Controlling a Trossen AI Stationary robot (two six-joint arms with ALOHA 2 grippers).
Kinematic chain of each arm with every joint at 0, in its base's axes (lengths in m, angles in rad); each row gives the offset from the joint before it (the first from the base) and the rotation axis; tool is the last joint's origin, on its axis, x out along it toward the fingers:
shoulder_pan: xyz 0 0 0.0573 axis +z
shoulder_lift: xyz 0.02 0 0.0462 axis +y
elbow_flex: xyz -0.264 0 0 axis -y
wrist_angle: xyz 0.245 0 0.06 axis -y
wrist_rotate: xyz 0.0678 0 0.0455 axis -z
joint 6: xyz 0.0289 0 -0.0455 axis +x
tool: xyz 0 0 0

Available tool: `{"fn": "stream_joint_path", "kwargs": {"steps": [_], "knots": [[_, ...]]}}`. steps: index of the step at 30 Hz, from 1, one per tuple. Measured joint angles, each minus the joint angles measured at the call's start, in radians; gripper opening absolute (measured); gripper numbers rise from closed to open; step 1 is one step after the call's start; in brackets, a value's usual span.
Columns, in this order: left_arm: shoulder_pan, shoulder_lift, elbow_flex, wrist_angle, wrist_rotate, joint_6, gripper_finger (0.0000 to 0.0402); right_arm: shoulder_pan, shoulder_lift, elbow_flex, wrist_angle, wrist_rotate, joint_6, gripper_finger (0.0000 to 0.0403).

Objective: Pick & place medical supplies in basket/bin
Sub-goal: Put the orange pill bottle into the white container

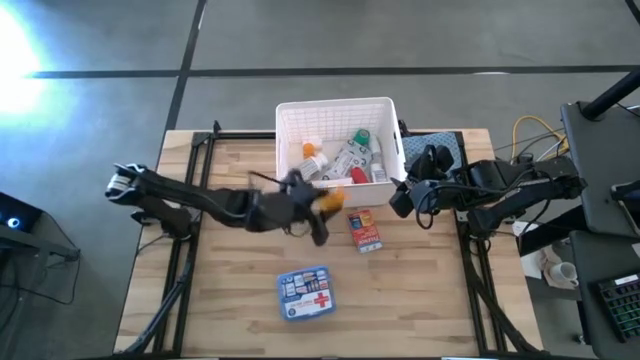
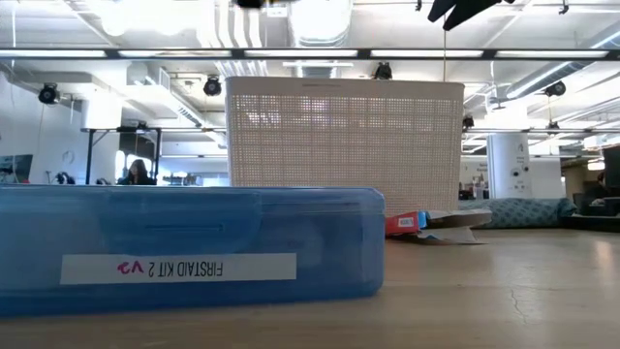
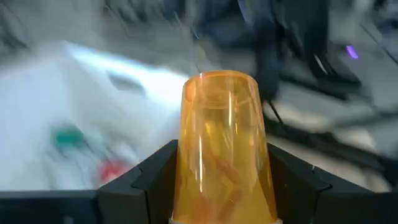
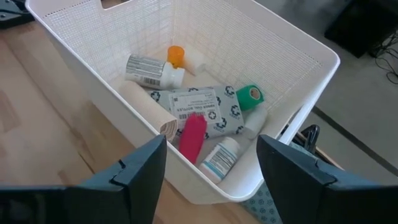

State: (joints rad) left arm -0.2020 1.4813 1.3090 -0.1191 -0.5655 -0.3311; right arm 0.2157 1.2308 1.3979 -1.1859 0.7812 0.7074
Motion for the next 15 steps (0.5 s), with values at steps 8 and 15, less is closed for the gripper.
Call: {"fn": "stream_joint_path", "kwargs": {"steps": [8,15], "knots": [[0.238,-0.047,0.002,0.062,-0.069,0.052,0.0191,0.0,0.0,0.0,0.017,-0.02,0.0,0.0239],[0.457,0.021,0.0,-0.006,0.221,-0.204,0.0193,0.001,0.0,-0.008,0.017,-0.215,0.008,0.024]]}}
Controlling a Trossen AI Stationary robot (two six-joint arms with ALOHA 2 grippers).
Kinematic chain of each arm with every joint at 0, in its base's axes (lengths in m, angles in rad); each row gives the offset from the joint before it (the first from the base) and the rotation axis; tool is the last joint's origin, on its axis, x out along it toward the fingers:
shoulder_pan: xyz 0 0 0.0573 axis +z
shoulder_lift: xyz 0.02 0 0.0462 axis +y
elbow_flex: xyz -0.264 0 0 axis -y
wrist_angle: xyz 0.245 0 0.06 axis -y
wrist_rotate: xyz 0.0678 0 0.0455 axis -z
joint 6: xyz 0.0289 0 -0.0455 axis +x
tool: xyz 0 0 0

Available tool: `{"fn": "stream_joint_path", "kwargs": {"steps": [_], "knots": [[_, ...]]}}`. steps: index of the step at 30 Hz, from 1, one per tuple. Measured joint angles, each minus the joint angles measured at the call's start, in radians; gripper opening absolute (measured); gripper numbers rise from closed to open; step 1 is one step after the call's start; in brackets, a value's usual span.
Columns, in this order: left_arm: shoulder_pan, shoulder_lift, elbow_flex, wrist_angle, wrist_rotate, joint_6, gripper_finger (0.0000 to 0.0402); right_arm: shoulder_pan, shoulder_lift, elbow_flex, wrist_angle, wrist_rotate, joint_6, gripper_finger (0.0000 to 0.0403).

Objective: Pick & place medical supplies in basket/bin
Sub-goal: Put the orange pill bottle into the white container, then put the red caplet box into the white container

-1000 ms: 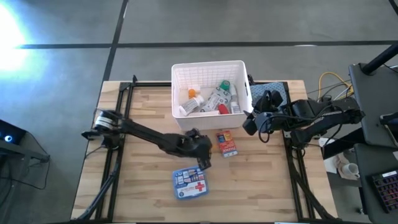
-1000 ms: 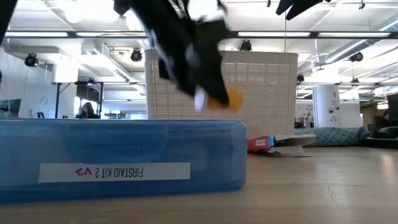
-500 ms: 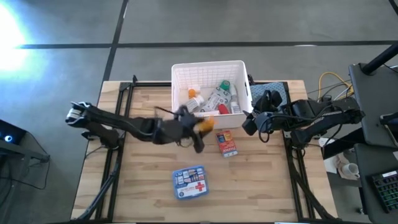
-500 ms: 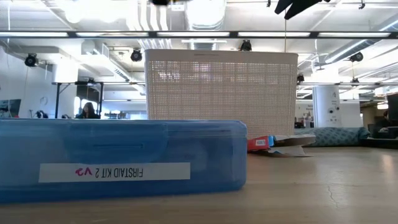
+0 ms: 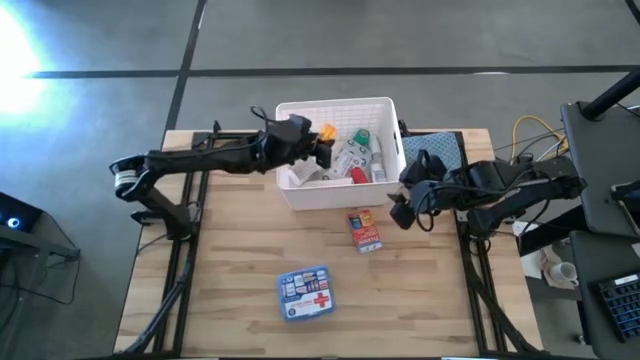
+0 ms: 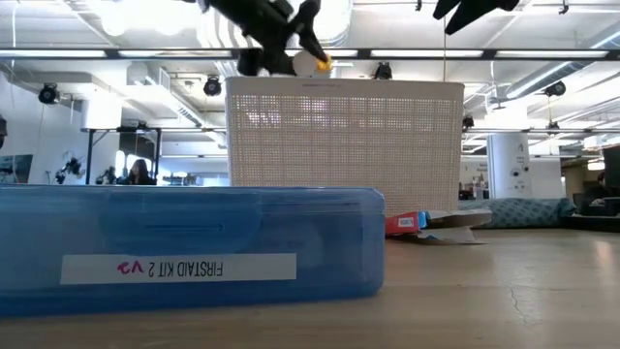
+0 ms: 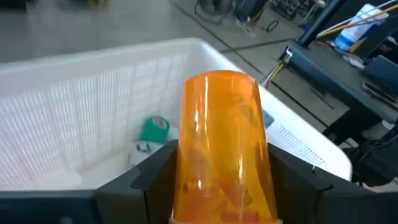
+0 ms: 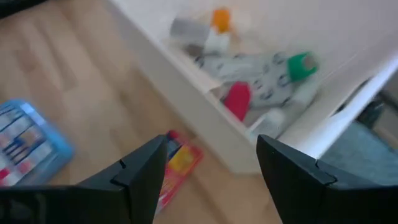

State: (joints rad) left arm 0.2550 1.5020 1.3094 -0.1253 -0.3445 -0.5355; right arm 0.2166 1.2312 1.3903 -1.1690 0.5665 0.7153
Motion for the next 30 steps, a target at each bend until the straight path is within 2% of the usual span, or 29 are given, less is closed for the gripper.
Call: {"fn": "stream_joint_path", "kwargs": {"steps": [5,10,13,16,21,23,25,30], "knots": [[0.013,0.017,0.0,0.02,0.022,-0.024,0.0225,0.006,0.0,-0.018,-0.001,-0.109,0.043,0.0245],[0.012,0.007,0.0,0.042,0.025,-0.024,0.0266,0.01,0.0,-0.049,0.0,-0.155,0.062,0.0242],[-0.002,-0.018,0.0,0.044,0.096,-0.035,0.0279,0.01,0.0,-0.077,0.001,-0.223,0.103,0.0242],[-0.067,-0.051,0.0,0.046,0.193,-0.071,0.028,0.011,0.0,-0.122,0.011,-0.315,0.164,0.0244],[-0.27,-0.079,0.0,0.04,0.199,-0.031,0.0275,0.016,0.0,-0.247,0.086,-0.407,0.27,0.0242],[-0.359,-0.079,0.0,0.036,0.16,-0.019,0.0273,0.017,0.0,-0.313,0.161,-0.448,0.304,0.0242],[-0.439,-0.074,-0.001,0.024,0.079,-0.016,0.0272,0.016,0.001,-0.386,0.255,-0.486,0.331,0.0242],[-0.604,-0.059,-0.008,-0.114,-0.248,-0.088,0.0271,0.014,0.001,-0.569,0.529,-0.508,0.45,0.0242]]}}
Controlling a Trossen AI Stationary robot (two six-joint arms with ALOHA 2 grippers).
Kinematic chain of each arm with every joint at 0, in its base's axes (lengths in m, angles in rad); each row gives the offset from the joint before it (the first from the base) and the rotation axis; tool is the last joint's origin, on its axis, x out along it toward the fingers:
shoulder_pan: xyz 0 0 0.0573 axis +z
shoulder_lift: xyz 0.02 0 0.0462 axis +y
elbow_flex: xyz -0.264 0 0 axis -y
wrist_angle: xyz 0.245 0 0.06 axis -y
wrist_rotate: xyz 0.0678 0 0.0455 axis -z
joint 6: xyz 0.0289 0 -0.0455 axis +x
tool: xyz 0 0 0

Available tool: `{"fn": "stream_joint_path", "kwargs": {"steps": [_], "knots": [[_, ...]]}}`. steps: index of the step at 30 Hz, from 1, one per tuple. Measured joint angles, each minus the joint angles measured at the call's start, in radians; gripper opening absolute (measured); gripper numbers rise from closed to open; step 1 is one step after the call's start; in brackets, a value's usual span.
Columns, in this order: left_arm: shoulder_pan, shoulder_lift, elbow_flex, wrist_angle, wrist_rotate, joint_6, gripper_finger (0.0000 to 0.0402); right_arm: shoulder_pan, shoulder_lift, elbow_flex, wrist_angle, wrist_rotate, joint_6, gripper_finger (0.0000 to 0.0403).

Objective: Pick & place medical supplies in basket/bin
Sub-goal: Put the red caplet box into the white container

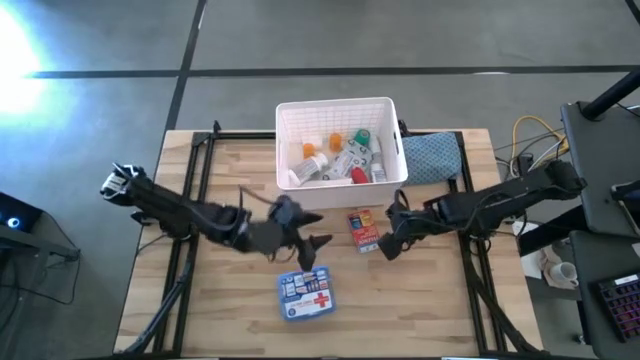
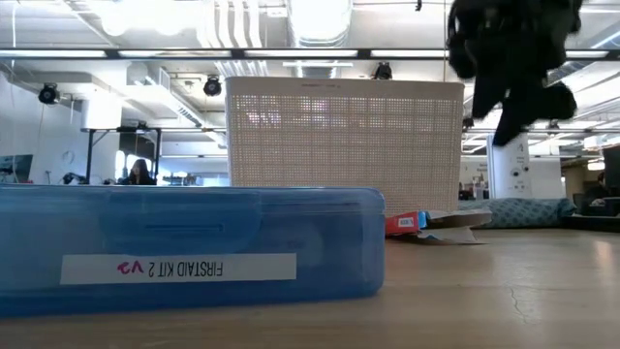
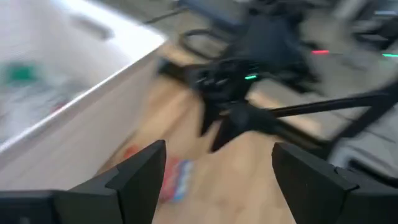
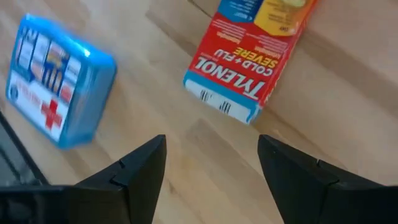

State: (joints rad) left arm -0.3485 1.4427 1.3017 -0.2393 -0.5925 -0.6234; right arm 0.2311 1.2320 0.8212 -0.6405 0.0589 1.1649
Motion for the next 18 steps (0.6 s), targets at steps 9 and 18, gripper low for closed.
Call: {"fn": "stream_joint_path", "kwargs": {"steps": [9,18], "knots": [[-0.026,0.092,-0.104,-0.088,-0.12,-0.391,0.0271,-0.035,0.0,-0.237,0.306,0.109,0.204,0.0259],[0.038,0.336,-0.048,-0.049,-0.038,-0.39,0.0271,-0.037,0.0,-0.363,0.523,0.156,0.266,0.0269]]}}
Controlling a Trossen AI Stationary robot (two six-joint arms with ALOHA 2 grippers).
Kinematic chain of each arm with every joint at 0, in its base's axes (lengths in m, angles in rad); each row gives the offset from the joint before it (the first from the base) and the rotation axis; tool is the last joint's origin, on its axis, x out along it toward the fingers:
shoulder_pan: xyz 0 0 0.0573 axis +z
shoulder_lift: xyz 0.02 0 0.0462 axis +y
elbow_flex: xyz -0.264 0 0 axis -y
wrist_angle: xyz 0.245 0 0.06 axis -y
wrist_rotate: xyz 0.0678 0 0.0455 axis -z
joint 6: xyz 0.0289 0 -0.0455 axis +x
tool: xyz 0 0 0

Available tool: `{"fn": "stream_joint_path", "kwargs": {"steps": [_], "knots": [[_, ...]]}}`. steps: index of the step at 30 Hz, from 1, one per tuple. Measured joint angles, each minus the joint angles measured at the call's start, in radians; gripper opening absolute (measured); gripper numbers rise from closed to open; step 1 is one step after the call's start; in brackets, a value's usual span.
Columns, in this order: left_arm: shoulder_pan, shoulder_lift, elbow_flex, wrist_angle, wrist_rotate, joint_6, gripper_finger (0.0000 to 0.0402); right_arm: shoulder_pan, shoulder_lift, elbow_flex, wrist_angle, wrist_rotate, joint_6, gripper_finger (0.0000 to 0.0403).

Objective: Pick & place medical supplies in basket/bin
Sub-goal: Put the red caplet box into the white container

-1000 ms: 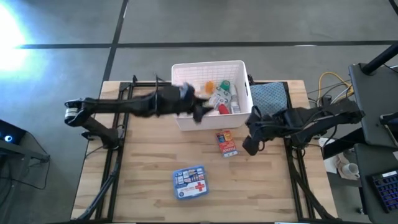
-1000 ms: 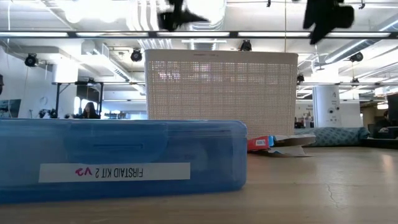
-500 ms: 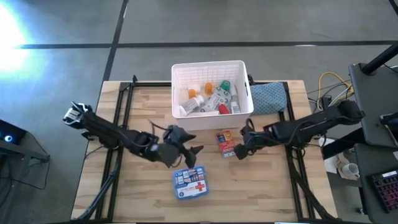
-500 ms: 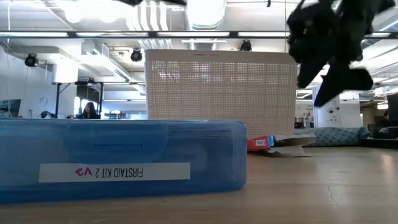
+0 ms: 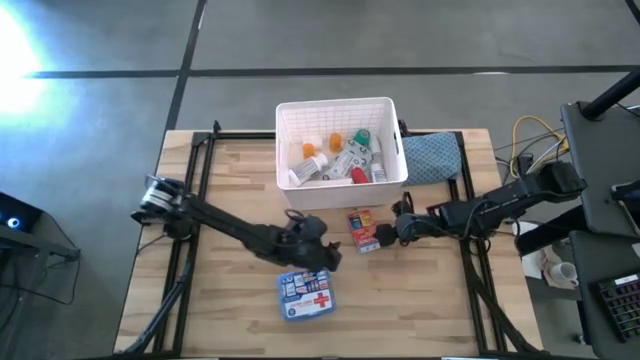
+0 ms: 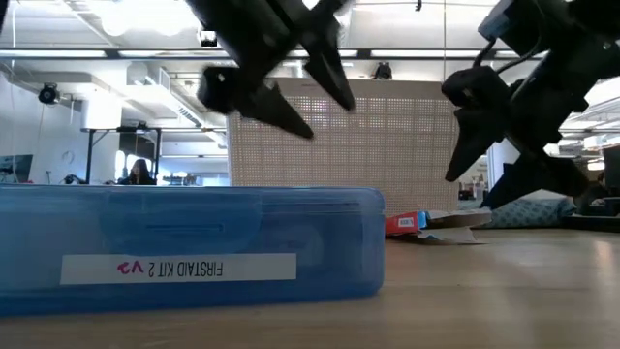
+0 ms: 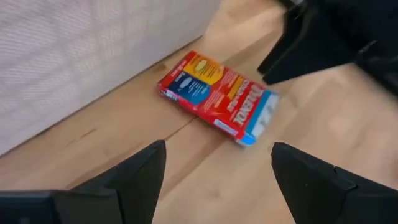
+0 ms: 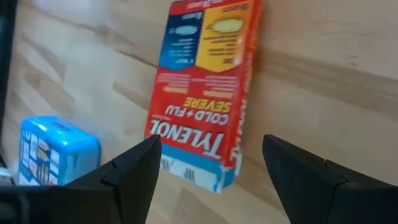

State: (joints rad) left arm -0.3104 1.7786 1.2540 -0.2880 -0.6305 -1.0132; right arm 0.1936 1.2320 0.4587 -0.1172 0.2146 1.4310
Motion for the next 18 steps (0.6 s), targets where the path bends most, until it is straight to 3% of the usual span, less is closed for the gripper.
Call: {"fn": "stream_joint_path", "kwargs": {"steps": [6,9,18], "knots": [[0.052,0.159,0.104,-0.009,0.015,0.02,0.0271,-0.002,0.031,-0.044,0.032,0.04,0.036,0.0269],[0.079,0.224,0.154,-0.004,0.08,0.054,0.0271,-0.002,0.06,-0.051,0.04,0.037,0.036,0.0269],[0.09,0.399,0.333,-0.002,0.141,0.325,0.0271,-0.007,0.146,-0.049,0.163,0.005,0.024,0.0265]]}}
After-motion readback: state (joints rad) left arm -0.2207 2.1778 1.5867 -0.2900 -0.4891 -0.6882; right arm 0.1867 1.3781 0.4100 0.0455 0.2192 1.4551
